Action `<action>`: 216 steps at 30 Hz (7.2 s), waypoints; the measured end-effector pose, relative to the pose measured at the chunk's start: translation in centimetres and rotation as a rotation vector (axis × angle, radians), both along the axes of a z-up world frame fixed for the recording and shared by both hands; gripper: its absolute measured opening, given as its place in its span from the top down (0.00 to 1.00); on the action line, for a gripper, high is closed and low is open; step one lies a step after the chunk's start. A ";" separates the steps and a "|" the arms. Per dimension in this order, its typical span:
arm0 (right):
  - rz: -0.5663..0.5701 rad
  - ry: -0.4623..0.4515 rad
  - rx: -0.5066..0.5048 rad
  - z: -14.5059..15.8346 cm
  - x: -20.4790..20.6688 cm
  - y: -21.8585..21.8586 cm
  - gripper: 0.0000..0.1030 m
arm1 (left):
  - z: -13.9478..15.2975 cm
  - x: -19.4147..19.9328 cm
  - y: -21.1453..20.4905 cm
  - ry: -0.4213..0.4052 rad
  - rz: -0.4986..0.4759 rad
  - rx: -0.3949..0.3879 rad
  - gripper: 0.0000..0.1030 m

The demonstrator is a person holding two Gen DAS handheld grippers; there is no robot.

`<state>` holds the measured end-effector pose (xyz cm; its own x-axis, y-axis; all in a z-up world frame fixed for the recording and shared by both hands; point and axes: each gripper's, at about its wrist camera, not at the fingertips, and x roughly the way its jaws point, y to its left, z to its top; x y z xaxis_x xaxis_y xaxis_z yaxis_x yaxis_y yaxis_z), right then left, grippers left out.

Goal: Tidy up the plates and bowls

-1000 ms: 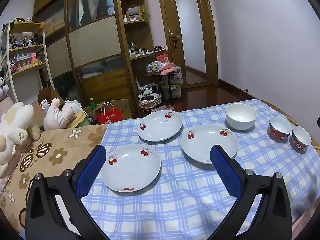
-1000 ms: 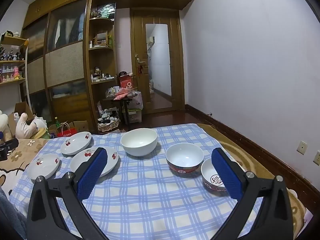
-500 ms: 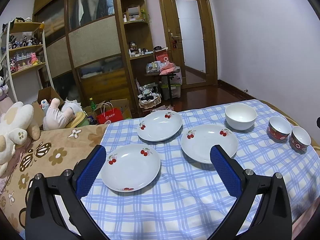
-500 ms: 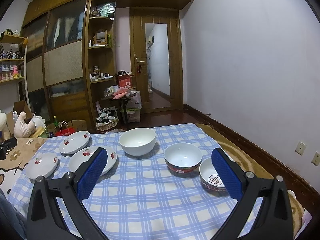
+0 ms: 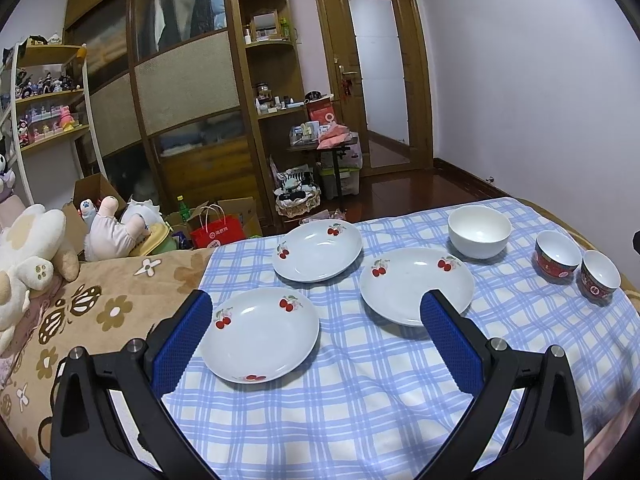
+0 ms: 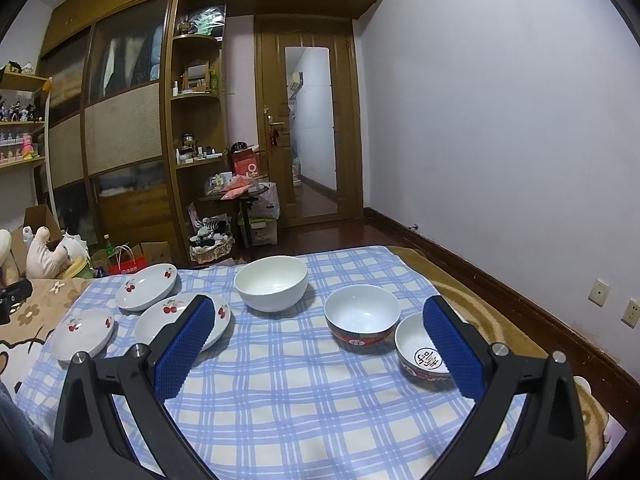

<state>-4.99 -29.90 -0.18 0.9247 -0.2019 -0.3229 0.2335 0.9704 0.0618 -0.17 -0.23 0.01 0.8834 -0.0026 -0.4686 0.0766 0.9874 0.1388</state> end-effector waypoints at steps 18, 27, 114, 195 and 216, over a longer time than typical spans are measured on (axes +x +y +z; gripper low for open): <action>0.001 0.006 0.001 -0.1 -0.1 0.2 0.00 | -0.4 0.0 -0.6 0.006 -0.003 -0.003 0.01; 0.001 0.007 0.001 0.0 0.0 0.1 0.00 | -0.8 0.1 -0.6 0.016 -0.007 -0.005 0.01; 0.210 0.131 0.039 4.7 19.8 5.6 0.00 | 0.7 21.9 -1.4 0.306 -0.022 -0.003 0.01; 0.330 0.608 0.254 -15.1 27.5 6.3 0.90 | -15.5 26.3 -3.9 0.760 -0.067 -0.126 0.89; 0.340 0.625 0.268 -14.7 27.4 6.6 0.91 | -15.7 26.3 -3.7 0.822 -0.048 -0.175 0.86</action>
<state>22.41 -23.30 -14.87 0.5505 0.2207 -0.8052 -0.0069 0.9656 0.2599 26.15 -3.92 -15.70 0.2581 -0.1634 -0.9522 0.1287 0.9826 -0.1338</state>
